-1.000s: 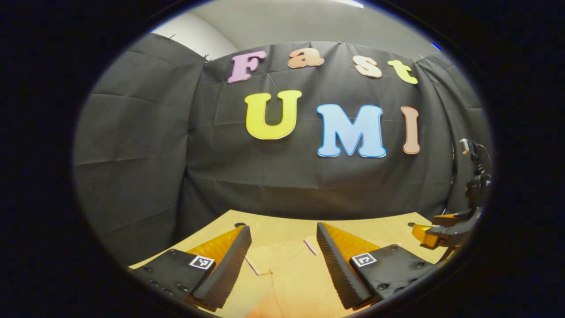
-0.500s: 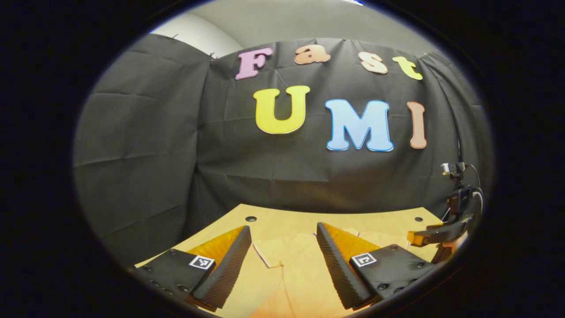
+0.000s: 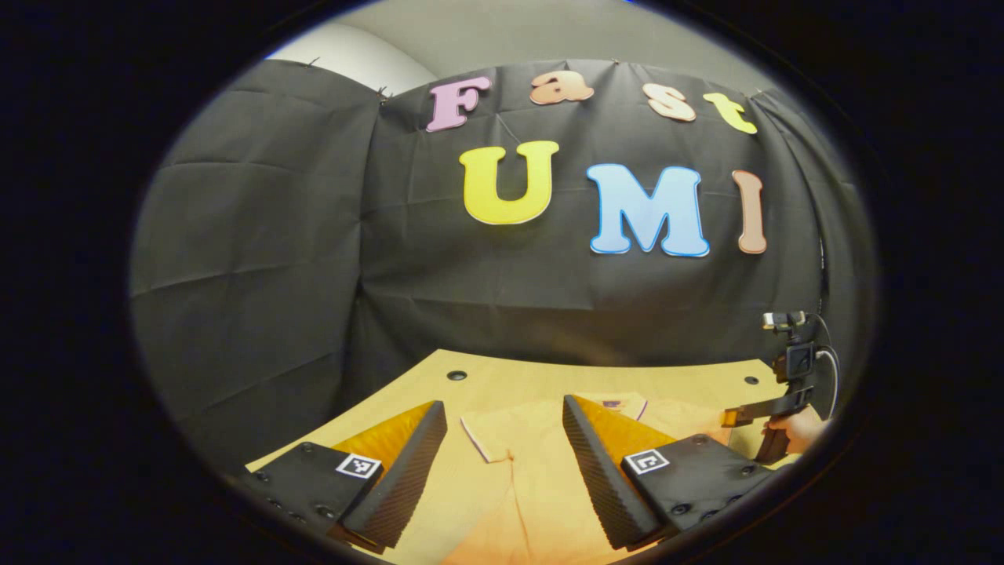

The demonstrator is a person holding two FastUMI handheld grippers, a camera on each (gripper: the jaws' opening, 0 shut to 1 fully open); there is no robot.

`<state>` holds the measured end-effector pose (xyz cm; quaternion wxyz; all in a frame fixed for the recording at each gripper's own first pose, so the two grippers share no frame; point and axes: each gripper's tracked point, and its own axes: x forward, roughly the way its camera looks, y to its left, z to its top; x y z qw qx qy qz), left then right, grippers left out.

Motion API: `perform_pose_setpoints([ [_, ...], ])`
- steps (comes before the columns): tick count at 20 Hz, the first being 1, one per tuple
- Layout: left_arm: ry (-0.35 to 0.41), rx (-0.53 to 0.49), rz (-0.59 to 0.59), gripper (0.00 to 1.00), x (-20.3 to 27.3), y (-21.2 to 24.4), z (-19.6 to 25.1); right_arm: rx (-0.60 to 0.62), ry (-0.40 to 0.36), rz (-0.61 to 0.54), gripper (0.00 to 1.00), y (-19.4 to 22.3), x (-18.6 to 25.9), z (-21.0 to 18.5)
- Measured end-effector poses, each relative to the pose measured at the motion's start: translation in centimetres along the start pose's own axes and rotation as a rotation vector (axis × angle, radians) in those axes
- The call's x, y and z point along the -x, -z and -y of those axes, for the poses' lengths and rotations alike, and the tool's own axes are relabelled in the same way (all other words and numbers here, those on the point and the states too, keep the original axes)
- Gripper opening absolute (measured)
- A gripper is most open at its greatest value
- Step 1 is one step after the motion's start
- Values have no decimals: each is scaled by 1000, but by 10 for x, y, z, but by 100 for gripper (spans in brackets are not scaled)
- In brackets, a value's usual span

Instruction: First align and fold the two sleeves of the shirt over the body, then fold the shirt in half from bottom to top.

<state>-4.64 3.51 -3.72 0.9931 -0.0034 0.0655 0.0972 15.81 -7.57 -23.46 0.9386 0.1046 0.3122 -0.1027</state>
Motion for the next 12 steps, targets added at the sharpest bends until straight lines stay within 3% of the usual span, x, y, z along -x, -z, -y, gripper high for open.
perform_pose_setpoints([
  [6, 7, -7, -15, 97, 3, 5, 4, 7, 43, -89, 94, 18, -39, 9],
  [12, 17, -5, -25, 97, 5, 6, 6, -52, -21, -121, 92, 21, -41, -5],
])
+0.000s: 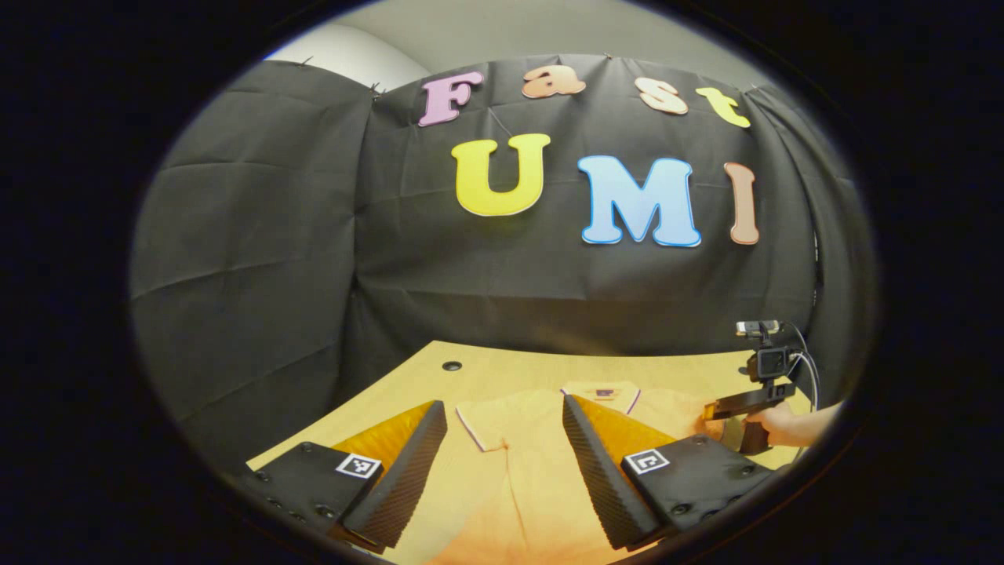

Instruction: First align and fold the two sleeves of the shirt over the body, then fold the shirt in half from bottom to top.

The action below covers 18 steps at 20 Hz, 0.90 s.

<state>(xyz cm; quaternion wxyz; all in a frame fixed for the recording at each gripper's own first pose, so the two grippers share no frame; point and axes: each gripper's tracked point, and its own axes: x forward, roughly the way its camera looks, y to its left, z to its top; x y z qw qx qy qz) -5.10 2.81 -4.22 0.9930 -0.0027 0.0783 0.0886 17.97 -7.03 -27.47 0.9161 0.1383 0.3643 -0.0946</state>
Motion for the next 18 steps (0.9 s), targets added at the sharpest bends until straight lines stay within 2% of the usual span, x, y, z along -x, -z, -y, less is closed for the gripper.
perform_pose_setpoints([
  [2, -1, 5, 0, 97, 0, 0, -1, -22, 10, -4, 69, -1, -2, 5],
  [3, -2, 7, 0, 97, 0, 1, -1, -44, 12, -7, 64, -2, -2, 6],
  [4, -5, 10, 2, 97, 1, 1, -2, -58, 11, -9, 38, -1, -2, 4],
  [5, -6, 13, 3, 97, 1, 1, -2, -65, 20, -9, 35, 0, -2, 7],
  [6, -6, 16, 4, 97, 2, 1, -3, -85, 14, -15, 12, -1, -3, 7],
  [8, -5, 24, 5, 97, 2, 2, -3, -94, -4, -21, 14, 1, -2, 5],
  [9, -1, 28, 6, 97, 3, 3, -3, -90, -13, -17, 3, -2, -1, 4],
  [12, 6, 34, 12, 97, 5, 4, -3, -64, -23, 4, 3, -6, 7, -2],
  [18, 11, 59, 34, 97, 9, 4, -9, 34, -104, 109, 3, -31, 43, -40],
])
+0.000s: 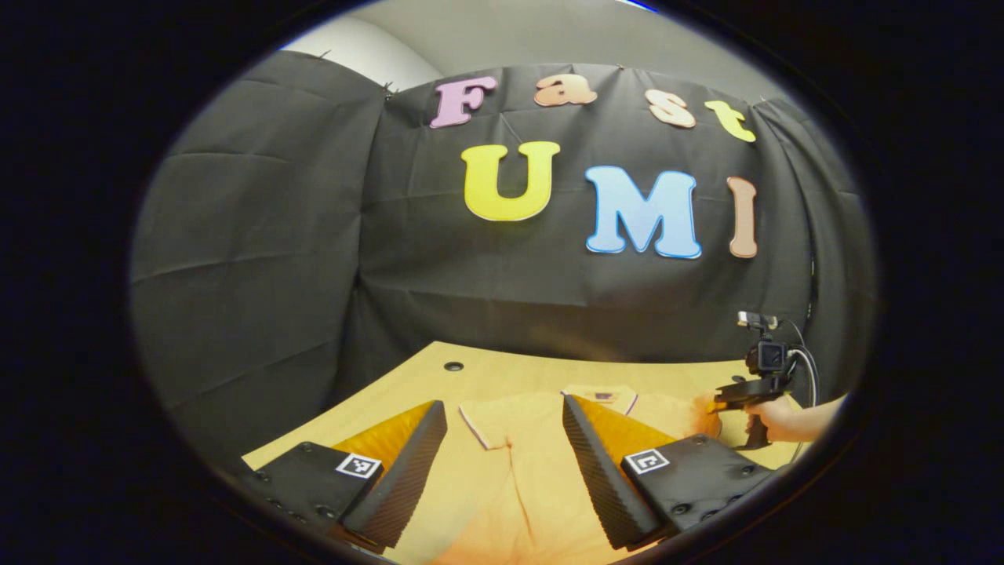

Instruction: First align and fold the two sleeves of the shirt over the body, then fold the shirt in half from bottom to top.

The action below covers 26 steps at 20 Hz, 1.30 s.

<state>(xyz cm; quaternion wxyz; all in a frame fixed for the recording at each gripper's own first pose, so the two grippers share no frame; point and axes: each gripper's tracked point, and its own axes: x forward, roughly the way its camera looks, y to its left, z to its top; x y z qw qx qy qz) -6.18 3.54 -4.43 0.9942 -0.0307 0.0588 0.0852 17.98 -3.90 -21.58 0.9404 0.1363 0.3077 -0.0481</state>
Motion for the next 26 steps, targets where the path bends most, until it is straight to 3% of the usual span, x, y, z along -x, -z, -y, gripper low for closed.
perform_pose_setpoints([
  [8, -20, -2, 26, 97, 13, 4, -20, 109, -119, -1, 3, 8, 10, -74],
  [17, -61, -10, 28, 97, 14, 15, -30, 139, -153, -88, 4, 34, -1, -112],
  [24, -9, 15, 9, 97, 7, 28, -32, 154, -179, -81, 16, 31, 16, -120],
  [26, 8, 28, -3, 97, -9, 37, -34, 169, -181, -73, 31, 31, 27, -123],
])
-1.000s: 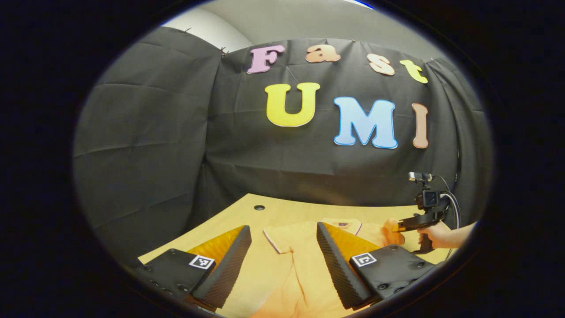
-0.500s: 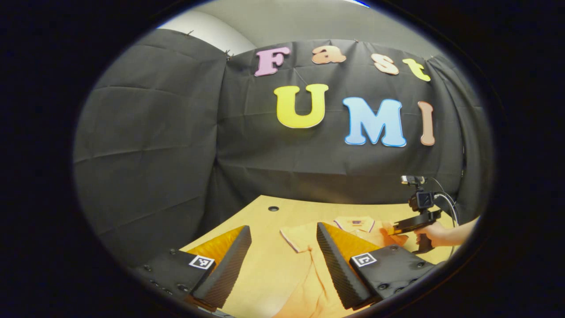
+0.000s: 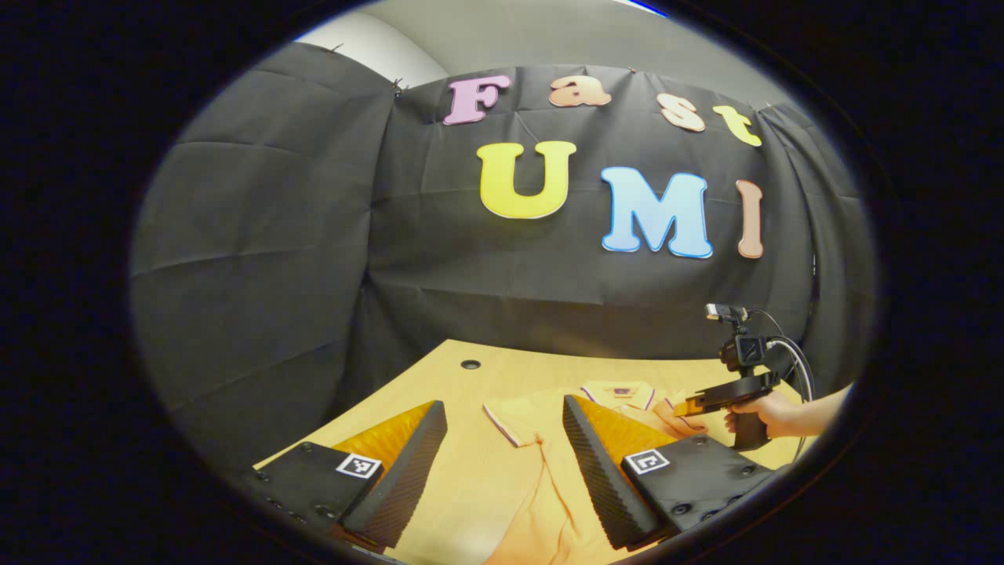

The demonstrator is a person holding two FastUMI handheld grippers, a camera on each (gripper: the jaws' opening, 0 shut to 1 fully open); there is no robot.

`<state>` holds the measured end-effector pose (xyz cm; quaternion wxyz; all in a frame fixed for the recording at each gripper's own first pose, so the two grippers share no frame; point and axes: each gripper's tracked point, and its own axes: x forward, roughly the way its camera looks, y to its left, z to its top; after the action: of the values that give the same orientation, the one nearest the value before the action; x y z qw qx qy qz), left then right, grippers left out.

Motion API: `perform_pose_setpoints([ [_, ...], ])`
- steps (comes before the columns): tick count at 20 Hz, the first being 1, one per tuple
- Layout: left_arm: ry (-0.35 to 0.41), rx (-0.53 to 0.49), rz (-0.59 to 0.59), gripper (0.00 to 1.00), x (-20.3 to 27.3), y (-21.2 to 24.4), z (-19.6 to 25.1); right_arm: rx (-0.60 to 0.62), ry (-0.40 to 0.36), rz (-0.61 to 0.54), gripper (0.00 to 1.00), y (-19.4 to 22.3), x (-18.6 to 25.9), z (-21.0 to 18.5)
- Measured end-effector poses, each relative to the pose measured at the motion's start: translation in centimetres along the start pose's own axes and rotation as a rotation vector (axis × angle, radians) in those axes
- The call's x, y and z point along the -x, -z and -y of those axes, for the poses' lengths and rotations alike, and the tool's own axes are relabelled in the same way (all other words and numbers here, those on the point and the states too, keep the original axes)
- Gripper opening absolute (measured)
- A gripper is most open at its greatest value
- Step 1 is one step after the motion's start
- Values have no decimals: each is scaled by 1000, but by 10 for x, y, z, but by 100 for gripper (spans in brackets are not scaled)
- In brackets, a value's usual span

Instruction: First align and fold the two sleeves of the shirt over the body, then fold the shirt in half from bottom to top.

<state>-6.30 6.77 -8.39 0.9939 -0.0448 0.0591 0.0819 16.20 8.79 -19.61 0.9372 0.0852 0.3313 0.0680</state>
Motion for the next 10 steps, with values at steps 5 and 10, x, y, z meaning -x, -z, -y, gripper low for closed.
perform_pose_setpoints([
  [5, 38, 60, -41, 97, -48, 32, -4, 43, -11, 42, 83, -7, 38, -13],
  [10, 23, 77, -98, 94, -104, 70, -11, 77, 4, 116, 93, -18, 79, -21],
])
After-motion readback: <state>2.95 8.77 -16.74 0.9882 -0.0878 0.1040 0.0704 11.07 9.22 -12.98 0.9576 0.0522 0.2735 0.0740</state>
